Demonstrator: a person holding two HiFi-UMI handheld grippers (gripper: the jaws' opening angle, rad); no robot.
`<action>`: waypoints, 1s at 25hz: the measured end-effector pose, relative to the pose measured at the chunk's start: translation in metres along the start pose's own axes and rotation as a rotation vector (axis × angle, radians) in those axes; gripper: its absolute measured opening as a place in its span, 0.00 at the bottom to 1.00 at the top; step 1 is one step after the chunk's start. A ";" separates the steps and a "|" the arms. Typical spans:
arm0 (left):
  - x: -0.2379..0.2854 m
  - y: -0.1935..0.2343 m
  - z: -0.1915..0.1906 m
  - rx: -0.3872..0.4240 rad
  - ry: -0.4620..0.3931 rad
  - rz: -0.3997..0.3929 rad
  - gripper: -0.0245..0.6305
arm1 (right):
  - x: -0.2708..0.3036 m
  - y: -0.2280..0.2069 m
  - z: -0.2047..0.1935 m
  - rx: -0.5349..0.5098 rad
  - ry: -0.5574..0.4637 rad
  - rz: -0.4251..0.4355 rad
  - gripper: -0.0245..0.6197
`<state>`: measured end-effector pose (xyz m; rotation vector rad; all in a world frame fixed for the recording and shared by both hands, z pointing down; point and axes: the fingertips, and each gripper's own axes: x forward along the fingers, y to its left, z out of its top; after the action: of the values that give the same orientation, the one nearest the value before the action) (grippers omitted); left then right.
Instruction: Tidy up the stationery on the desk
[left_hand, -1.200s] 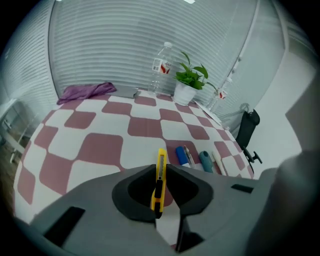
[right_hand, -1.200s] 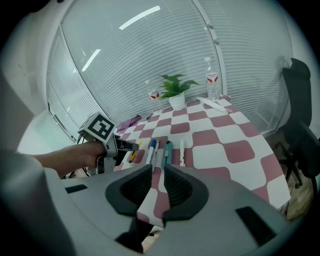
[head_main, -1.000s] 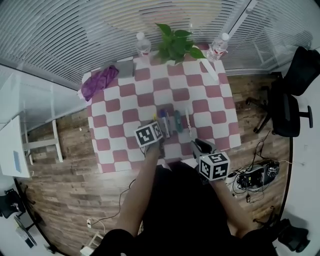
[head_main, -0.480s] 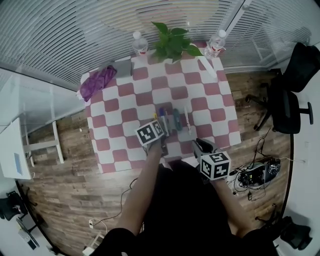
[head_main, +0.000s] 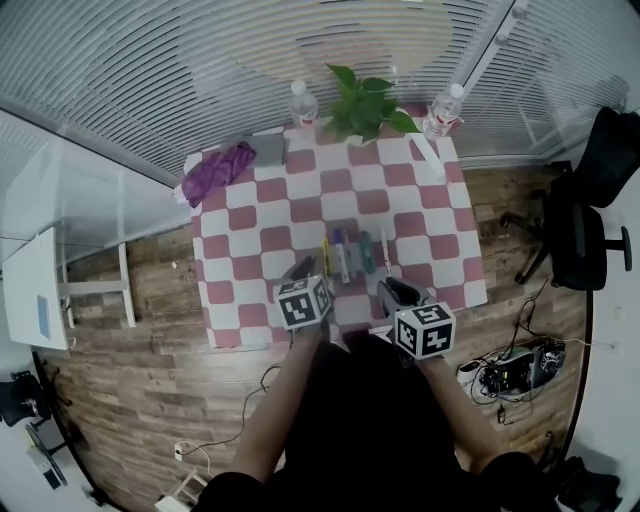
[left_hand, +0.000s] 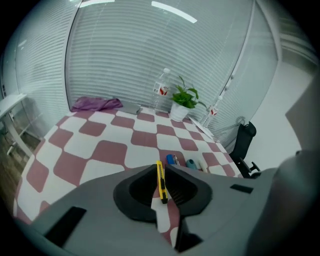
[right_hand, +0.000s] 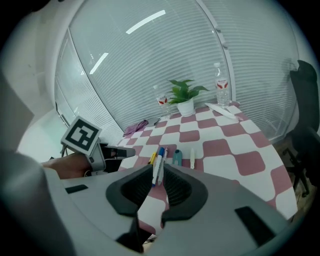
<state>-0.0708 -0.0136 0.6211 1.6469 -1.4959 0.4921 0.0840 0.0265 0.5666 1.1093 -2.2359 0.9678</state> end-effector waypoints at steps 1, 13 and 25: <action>-0.009 -0.003 0.004 0.029 -0.017 -0.012 0.14 | 0.002 0.004 0.006 -0.010 -0.010 0.009 0.16; -0.130 -0.047 0.083 0.292 -0.356 -0.230 0.10 | -0.005 0.056 0.084 -0.172 -0.174 0.148 0.07; -0.187 -0.049 0.121 0.342 -0.499 -0.238 0.10 | -0.063 0.106 0.150 -0.361 -0.441 0.287 0.07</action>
<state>-0.0933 0.0042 0.3945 2.3111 -1.5921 0.2175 0.0200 -0.0103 0.3873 0.9164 -2.8411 0.4072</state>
